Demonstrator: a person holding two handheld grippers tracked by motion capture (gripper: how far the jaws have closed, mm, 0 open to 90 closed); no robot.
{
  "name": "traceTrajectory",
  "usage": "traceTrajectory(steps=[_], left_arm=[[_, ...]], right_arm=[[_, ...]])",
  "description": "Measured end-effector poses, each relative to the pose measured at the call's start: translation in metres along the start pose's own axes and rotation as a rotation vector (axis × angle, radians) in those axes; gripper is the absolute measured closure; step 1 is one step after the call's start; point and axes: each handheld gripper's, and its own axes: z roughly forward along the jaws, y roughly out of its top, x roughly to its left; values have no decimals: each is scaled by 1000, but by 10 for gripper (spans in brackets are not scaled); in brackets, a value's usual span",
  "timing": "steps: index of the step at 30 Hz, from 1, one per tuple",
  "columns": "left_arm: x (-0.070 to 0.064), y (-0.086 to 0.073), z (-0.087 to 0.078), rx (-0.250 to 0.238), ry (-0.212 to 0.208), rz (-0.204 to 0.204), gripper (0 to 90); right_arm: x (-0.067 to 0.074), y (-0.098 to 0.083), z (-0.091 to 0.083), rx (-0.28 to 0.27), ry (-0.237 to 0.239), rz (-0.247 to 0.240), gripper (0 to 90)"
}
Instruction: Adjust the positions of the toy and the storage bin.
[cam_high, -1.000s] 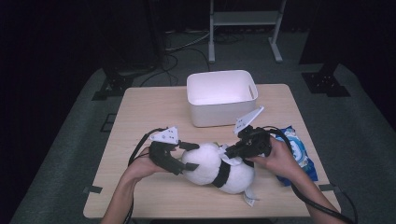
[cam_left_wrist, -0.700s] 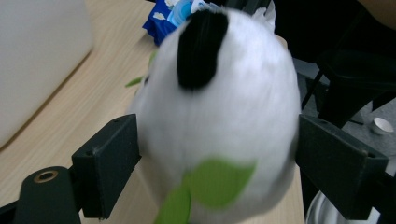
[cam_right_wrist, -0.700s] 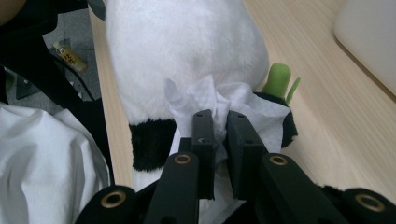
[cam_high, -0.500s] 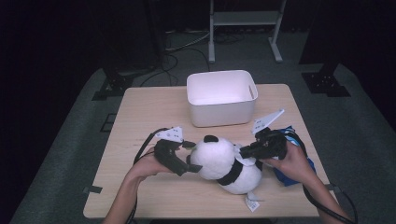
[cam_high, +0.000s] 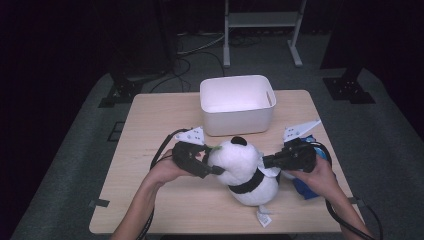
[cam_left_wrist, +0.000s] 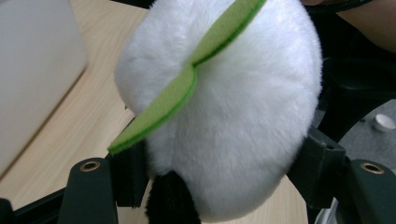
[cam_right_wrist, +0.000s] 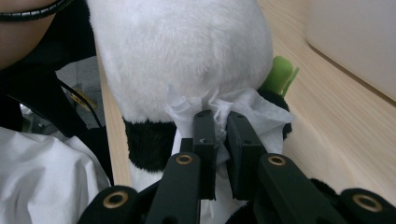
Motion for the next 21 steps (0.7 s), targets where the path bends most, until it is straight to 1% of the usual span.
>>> traceTrajectory(steps=[3,5,7,9,11,12,14,18,21], left_arm=[[-4,7,-13,13,23,19,318],[-7,10,-17,23,37,26,318],[-10,12,-22,47,52,44,319],[-11,14,-26,51,59,50,320],[-11,15,-27,53,61,50,319],[-11,16,-27,51,61,44,319],[-10,17,-25,49,59,49,319],[-9,18,-21,50,57,46,317],[-8,18,-17,53,51,47,316]], right_arm=[[2,2,7,-6,17,-8,823],[4,3,14,-6,23,-16,823],[4,3,20,-5,37,-16,824],[3,3,21,-19,45,-14,826],[1,3,19,-38,59,-5,826],[1,4,17,-45,59,-1,826],[1,7,12,-53,51,-3,827],[2,14,3,-45,24,-14,830],[2,17,-2,-38,15,-14,833]])
